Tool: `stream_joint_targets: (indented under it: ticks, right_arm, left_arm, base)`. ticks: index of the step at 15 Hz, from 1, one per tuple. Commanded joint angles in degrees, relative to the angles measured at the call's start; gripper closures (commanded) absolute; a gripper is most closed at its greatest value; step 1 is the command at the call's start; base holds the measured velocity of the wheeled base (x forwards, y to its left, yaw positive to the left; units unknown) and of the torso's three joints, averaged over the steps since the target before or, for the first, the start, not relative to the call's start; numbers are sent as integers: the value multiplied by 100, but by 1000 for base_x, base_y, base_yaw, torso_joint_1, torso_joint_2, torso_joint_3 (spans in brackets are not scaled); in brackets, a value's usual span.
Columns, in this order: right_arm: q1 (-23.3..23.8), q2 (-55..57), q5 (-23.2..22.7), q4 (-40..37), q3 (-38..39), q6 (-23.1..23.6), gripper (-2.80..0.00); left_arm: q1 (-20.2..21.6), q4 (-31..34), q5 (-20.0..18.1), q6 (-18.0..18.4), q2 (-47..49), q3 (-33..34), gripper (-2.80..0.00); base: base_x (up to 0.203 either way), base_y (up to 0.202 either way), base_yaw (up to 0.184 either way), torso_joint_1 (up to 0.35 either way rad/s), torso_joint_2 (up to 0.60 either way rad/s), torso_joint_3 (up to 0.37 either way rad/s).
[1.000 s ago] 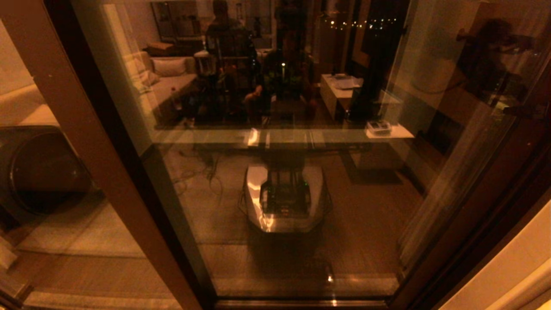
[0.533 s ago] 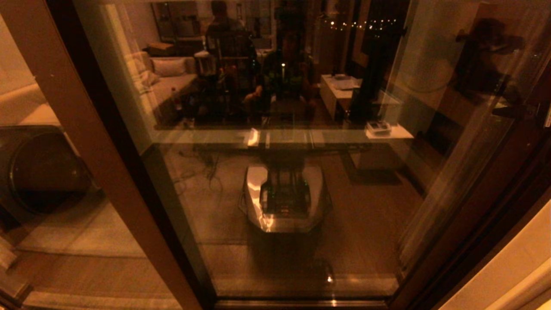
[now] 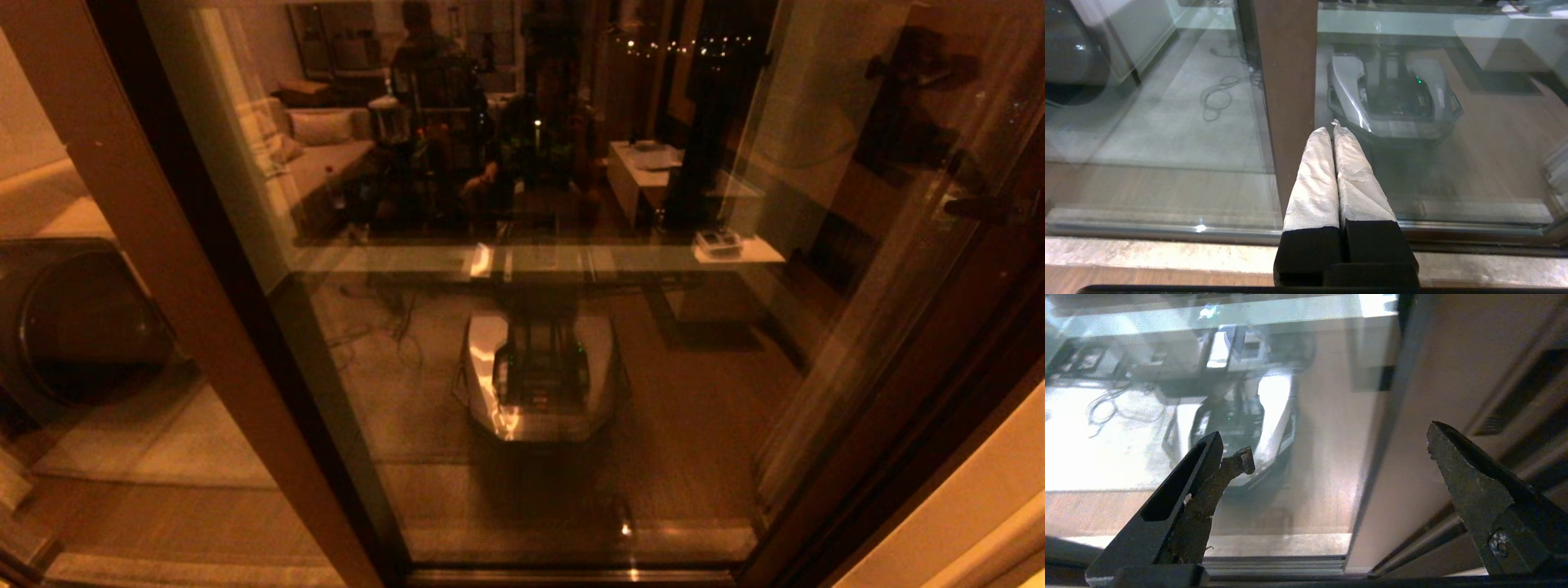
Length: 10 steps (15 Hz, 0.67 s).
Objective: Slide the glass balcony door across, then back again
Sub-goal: Open the slid door
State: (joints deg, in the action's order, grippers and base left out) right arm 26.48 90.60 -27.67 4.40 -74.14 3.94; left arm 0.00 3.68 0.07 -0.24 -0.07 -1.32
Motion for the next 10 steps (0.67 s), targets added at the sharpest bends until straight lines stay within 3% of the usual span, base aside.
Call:
stream_joint_targets:
  ticks: [1, 6, 7, 10]
  right_arm:
    - [123, -67, 119, -1, -6, 26, -280]
    - [416, -132, 253, -9, -21, 88, -280]
    - [465, -151, 287, -9, -21, 114, 0]
    - [506, -123, 702, -87, -127, 124, 0]
  left_arm:
    - [0, 1, 2, -2, -1, 0, 0]
    - [0, 1, 2, -2, -1, 0, 0]
    - [0, 1, 2, -2, -1, 0, 0]
    - [0, 1, 2, -2, -1, 0, 0]
  base:
    - [0, 0, 0, 0, 0, 0]
    - [0, 0, 0, 0, 0, 0]
    - [0, 0, 0, 0, 0, 0]
    - [0, 0, 0, 0, 0, 0]
